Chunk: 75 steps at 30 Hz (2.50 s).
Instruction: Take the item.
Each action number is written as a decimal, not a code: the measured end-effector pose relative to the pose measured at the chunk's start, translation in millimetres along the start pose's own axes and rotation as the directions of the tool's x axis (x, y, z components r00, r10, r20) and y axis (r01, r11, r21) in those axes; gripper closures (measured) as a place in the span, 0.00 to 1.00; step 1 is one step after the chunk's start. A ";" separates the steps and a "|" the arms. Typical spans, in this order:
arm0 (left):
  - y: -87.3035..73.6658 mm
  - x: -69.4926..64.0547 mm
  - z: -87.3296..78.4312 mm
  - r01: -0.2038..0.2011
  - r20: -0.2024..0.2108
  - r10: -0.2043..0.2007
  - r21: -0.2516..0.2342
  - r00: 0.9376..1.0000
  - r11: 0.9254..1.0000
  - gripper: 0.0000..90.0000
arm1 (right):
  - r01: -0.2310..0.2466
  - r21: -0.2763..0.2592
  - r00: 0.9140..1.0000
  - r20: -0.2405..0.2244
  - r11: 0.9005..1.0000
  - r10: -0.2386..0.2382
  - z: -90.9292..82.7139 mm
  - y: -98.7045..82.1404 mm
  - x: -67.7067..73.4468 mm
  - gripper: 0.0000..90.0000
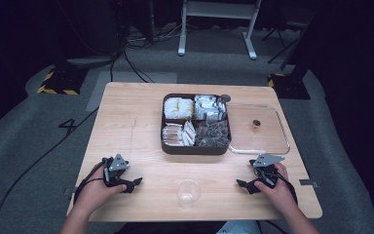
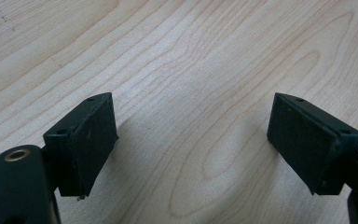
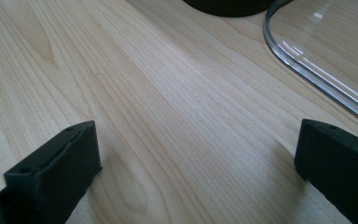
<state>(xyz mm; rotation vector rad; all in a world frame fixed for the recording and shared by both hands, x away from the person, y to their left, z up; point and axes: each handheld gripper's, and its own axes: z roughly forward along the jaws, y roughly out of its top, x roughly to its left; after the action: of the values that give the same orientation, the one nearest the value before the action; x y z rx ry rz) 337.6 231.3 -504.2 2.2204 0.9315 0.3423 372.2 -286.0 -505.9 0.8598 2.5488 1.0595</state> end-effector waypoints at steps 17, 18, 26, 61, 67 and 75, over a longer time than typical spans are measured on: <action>22.7 -5.4 -18.6 0.057 0.005 -0.057 0.023 0.998 0.998 0.31 | 0.008 -0.002 1.000 -0.008 1.000 -0.008 -0.3 -0.4 -1.1 0.00; 24.8 -5.2 -20.6 0.057 0.009 -0.057 0.016 0.998 0.998 0.31 | 0.008 -0.002 1.000 -0.008 1.000 -0.008 -0.3 -0.5 -1.1 0.00; 43.0 -11.6 -34.1 0.087 0.078 -0.084 -0.040 0.993 0.995 0.34 | 0.009 -0.002 1.000 -0.006 1.000 -0.009 -0.5 -0.8 -0.7 0.00; 186.0 -29.9 -20.9 0.047 0.007 -0.047 -0.109 0.999 0.993 0.36 | -0.016 -0.001 1.000 0.017 1.000 0.016 1.9 1.7 3.9 0.00; 212.1 -28.9 -1.4 0.058 0.009 -0.057 -0.097 0.998 0.994 0.38 | -0.033 0.000 0.999 0.034 0.999 0.033 8.2 8.0 7.5 0.00; 237.9 -12.4 20.7 0.055 0.031 -0.052 -0.126 0.998 0.990 0.39 | -0.028 -0.006 0.999 0.027 1.000 0.028 8.3 8.4 11.7 0.03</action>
<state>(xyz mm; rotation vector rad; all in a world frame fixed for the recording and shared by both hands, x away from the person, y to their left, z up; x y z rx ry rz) 463.2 93.1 -354.8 2.0758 0.9267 0.3354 370.0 -269.6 -505.9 0.9043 2.5172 1.0552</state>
